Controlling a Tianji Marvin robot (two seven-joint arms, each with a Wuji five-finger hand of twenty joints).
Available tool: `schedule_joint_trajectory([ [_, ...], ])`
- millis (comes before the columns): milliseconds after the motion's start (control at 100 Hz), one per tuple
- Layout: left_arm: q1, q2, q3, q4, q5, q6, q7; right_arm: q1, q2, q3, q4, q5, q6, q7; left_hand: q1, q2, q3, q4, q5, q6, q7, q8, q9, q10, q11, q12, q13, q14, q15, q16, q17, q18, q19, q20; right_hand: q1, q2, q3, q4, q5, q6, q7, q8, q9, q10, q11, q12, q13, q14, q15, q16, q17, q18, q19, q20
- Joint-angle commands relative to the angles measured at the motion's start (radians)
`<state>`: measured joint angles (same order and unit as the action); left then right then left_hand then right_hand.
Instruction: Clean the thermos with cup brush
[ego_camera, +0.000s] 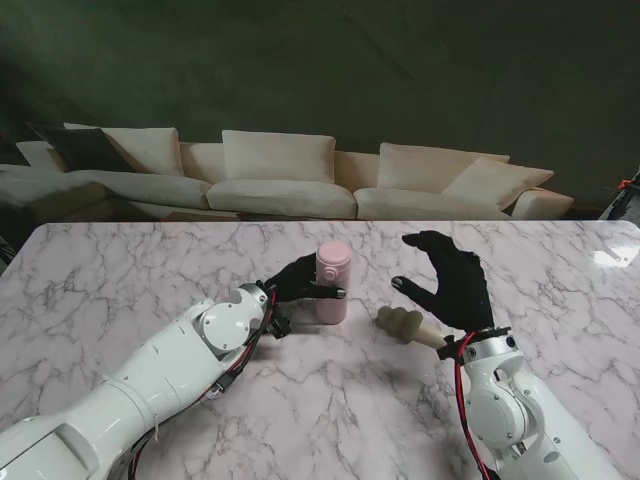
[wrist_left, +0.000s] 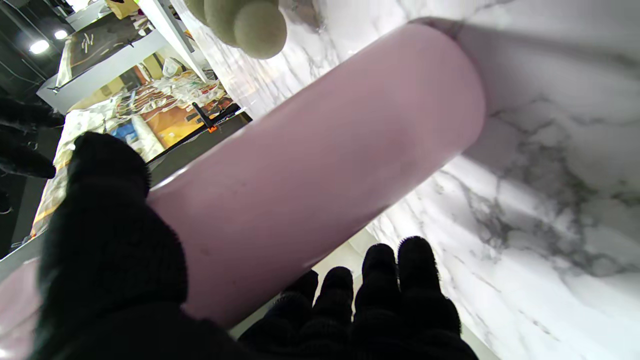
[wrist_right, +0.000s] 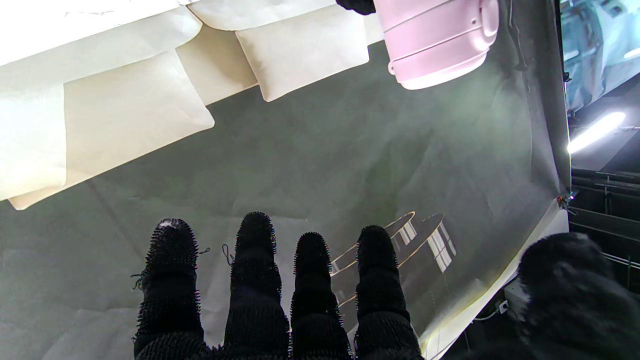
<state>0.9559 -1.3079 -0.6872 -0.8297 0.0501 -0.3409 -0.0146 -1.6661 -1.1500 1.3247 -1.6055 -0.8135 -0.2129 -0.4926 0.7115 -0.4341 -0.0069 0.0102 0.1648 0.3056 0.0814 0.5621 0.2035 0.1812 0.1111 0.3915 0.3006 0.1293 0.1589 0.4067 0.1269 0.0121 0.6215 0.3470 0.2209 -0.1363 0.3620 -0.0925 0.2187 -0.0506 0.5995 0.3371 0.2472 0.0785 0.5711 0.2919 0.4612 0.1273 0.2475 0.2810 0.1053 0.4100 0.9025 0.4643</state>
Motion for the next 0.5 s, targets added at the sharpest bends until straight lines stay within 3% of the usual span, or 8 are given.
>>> schedule_joint_trajectory([
  [0, -0.006, -0.011, 0.008, 0.017, 0.003, 0.006, -0.013, 0.001, -0.002, -0.004, 0.005, -0.002, 0.006, -0.001, 0.009, -0.032, -0.002, 0.019, 0.002, -0.031, 0.008, 0.014, 0.022, -0.041, 0.012, 0.015, 0.012, -0.029, 0.016, 0.009, -0.002, -0.080, 0.031, 0.020, -0.003, 0.000, 0.013, 0.025, 0.009, -0.007, 0.012, -0.003, -0.019, 0.005, 0.020, 0.007, -0.015, -0.023, 0.006, 0.001, -0.022, -0.027, -0.020, -0.012],
  [320, -0.023, -0.037, 0.028, 0.065, -0.010, 0.006, -0.006, 0.003, -0.003, -0.007, 0.009, -0.004, 0.008, -0.006, 0.050, -0.007, 0.002, 0.003, -0.001, -0.048, 0.008, 0.016, 0.026, -0.053, 0.018, 0.014, 0.014, -0.032, 0.017, 0.010, -0.002, -0.078, 0.035, 0.025, -0.002, 0.002, 0.013, 0.025, 0.010, -0.007, 0.013, -0.001, -0.021, 0.006, 0.022, 0.007, -0.016, -0.024, 0.007, 0.001, -0.024, -0.027, -0.023, -0.012],
  [490, -0.024, -0.045, 0.030, 0.074, -0.020, 0.014, -0.006, 0.004, -0.003, -0.007, 0.011, -0.004, 0.008, -0.010, 0.086, 0.026, 0.027, 0.016, 0.031, -0.066, 0.027, 0.025, 0.062, -0.071, 0.038, 0.021, 0.038, -0.033, 0.025, 0.013, 0.014, -0.076, 0.050, 0.033, -0.002, 0.003, 0.012, 0.025, 0.010, -0.007, 0.013, -0.001, -0.021, 0.006, 0.022, 0.007, -0.016, -0.024, 0.007, 0.002, -0.025, -0.026, -0.025, -0.012],
])
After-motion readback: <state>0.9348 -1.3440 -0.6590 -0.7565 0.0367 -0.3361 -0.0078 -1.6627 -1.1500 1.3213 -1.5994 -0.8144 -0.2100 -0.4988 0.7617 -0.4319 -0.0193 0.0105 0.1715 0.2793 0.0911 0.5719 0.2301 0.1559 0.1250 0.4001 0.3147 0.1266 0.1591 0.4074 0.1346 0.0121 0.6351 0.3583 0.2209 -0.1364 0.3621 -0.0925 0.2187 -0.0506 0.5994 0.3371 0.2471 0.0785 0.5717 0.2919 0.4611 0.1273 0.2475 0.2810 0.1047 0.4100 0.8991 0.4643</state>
